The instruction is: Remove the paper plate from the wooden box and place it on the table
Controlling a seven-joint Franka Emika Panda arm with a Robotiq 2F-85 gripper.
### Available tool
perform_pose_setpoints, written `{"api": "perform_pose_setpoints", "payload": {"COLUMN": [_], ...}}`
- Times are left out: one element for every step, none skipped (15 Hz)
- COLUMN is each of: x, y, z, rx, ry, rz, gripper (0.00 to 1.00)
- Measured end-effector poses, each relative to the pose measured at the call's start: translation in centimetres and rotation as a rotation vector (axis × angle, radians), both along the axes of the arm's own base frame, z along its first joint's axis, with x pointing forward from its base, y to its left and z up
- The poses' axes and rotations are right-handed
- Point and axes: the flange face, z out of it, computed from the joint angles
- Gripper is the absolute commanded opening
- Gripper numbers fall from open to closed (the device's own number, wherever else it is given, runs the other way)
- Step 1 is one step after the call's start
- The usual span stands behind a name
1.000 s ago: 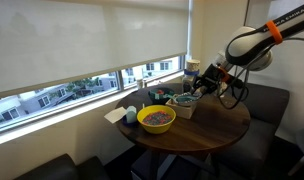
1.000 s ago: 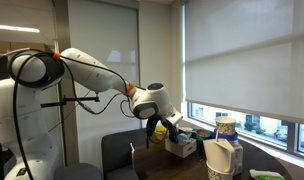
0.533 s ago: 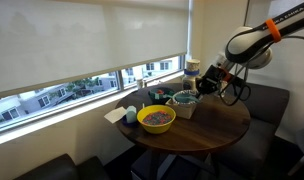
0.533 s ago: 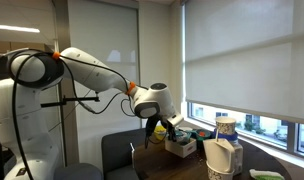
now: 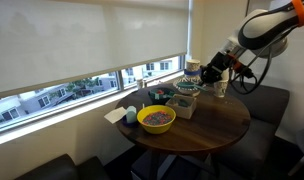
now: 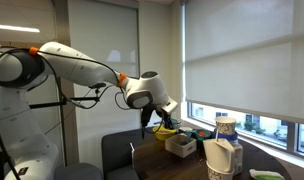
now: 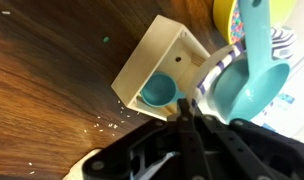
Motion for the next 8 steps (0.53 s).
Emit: {"api": "perform_pose_setpoints", "payload": {"x": [-0.8, -1.6, -2.5, -3.3, -4.0, -4.7, -5.2, -5.7], "y": [0.9, 2.1, 3.5, 5.1, 6.7, 8.1, 9.1, 9.6], "z": [0.4, 0.5, 0.5, 0.1, -0.5, -1.4, -2.6, -3.9], "rx": [-0.008, -0.013, -0.016, -0.014, -0.012, -0.017, -0.022, -0.027], "ry": [0.003, 0.010, 0.024, 0.043, 0.069, 0.094, 0.119, 0.145], "rz": [0.049, 0.105, 0.165, 0.223, 0.277, 0.322, 0.349, 0.364], "gripper": [0.01, 0.01, 0.01, 0.01, 0.01, 0.01, 0.01, 0.01]}}
